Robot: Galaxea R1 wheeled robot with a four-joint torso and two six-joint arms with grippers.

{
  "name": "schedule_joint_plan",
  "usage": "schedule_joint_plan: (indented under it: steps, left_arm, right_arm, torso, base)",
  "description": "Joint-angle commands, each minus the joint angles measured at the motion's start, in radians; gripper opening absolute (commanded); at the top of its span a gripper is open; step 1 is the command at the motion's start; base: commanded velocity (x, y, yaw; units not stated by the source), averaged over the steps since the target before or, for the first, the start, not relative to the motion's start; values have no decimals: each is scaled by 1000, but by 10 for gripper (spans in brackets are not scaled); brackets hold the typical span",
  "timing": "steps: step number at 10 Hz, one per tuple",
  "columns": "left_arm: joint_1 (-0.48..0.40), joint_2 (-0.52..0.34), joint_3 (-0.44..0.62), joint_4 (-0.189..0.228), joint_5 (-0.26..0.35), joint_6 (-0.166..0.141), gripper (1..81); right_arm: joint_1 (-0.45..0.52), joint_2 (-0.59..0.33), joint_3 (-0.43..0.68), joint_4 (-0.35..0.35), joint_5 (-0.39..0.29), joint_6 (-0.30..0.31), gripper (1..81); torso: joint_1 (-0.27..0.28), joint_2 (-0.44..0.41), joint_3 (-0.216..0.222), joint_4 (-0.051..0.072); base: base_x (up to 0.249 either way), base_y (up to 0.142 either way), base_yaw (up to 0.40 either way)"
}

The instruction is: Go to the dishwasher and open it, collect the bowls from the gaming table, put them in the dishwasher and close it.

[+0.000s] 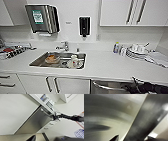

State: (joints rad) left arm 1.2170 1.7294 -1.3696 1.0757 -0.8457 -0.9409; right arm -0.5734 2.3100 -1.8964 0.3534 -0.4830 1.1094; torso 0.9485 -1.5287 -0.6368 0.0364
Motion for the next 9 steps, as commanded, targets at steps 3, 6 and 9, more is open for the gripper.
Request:
schedule_joint_plan:
  steps: [3,6,9]
  left_arm:
    - [-66,-56,4,6,-15,1,811]
    - [-66,-56,-2,4,-15,1,811]
    - [-66,-60,-2,6,-28,-1,811]
  right_arm:
    - [121,-34,-19,-89,-199,91,811]
    - [120,-91,113,-303,-304,287,811]
    - [79,-114,168,-392,-335,368,811]
  torso:
    - [0,0,0,0]
    - [0,0,0,0]
    - [0,0,0,0]
  base:
    - [0,0,0]
    - [0,0,0]
    - [0,0,0]
